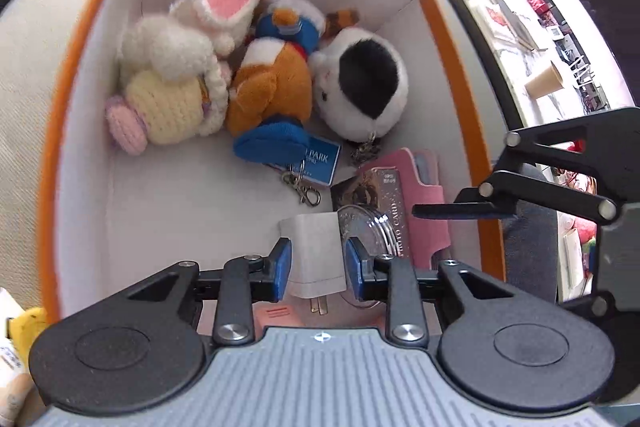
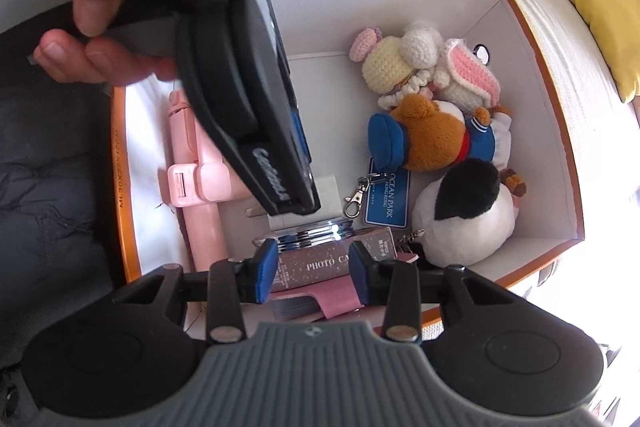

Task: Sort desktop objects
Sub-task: 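Open the left tool to release the charger in the box while the right tool withdraws, then move both tools down to the yellow tape measure and Vaseline tube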

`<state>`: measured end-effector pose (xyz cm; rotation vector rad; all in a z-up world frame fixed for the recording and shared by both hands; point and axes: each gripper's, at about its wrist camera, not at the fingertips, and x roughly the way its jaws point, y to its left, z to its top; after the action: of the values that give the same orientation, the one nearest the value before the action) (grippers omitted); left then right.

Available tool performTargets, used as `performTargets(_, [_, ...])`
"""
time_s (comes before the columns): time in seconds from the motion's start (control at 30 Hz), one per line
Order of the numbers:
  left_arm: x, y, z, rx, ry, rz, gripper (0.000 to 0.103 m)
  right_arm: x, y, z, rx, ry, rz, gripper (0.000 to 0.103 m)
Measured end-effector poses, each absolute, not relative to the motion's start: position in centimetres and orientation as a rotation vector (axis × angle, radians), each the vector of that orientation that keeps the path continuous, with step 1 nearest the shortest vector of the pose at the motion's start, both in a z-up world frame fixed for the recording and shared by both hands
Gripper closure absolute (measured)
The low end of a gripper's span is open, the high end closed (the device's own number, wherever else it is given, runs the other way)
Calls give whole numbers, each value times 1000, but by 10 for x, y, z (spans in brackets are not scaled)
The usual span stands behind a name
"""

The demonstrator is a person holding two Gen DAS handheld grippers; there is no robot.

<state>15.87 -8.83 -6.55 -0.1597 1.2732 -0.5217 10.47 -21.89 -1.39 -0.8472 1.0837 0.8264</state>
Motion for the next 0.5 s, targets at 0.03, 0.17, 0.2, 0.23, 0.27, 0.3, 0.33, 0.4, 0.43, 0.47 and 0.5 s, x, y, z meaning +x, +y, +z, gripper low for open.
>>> performTargets(0.03, [153,-87,-57,-140,1230,-530,70,105,-218,-10,-844,1081,821,63])
performTargets(0.17, [129,-80,-27,-74,1051,-556,70,105,-219,0,-787,1066,790,61])
performTargets(0.2, [123,-78,-21,-61,1009,-559,70,105,-219,2,-768,1063,784,61])
performTargets(0.23, [117,-76,-14,-46,965,-557,70,105,-220,4,-747,1056,778,61])
performTargets(0.27, [111,-74,-6,-33,917,-556,70,104,-221,7,-729,1043,769,61])
performTargets(0.3, [107,-70,-1,-29,886,-555,70,105,-222,9,-712,1020,753,60])
performTargets(0.33, [101,-69,6,-26,834,-551,70,104,-221,12,-691,993,735,60])
performTargets(0.4, [93,-59,17,-21,760,-541,70,100,-223,20,-628,957,702,60])
performTargets(0.43, [92,-58,24,-17,725,-530,70,99,-224,25,-591,944,687,60])
performTargets(0.47, [87,-53,29,-12,692,-513,69,101,-224,30,-546,927,664,56])
performTargets(0.5, [83,-48,32,-3,660,-499,68,101,-223,34,-508,909,643,50])
